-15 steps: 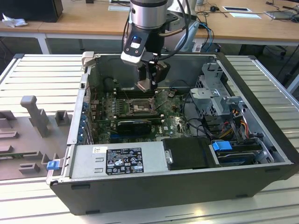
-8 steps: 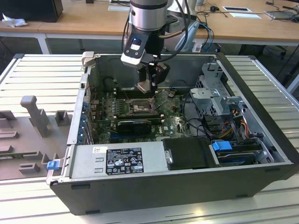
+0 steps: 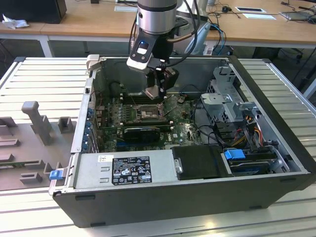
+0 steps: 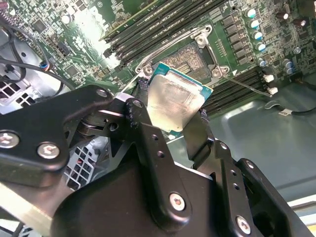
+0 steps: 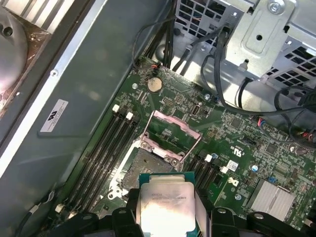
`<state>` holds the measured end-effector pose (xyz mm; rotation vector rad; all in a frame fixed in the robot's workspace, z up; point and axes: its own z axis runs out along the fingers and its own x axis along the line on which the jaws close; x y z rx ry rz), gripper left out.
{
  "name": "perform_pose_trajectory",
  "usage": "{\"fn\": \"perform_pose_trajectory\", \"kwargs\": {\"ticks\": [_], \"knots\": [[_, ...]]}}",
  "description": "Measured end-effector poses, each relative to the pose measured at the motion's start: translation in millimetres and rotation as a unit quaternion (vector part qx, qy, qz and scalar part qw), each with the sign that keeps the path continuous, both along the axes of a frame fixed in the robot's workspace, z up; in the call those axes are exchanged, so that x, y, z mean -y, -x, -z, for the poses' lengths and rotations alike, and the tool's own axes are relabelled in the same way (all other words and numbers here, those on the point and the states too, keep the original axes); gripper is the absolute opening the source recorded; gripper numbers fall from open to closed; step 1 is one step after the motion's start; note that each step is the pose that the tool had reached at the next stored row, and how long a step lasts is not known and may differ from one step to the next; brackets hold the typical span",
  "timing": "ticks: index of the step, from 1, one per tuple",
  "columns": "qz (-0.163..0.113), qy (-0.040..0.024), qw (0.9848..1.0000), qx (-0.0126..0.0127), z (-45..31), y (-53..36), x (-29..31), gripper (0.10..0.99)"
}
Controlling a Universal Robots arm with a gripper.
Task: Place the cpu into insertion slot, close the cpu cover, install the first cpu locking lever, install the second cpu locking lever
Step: 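Place the cpu into insertion slot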
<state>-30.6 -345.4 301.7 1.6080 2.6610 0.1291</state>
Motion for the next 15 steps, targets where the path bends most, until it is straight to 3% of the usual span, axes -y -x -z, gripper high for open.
{"fn": "perform_pose_trajectory", "kwargs": {"ticks": [15], "knots": [[0.007, -0.0001, 1.0000, 0.0000, 8.6, 0.0, 0.0, 0.529]]}}
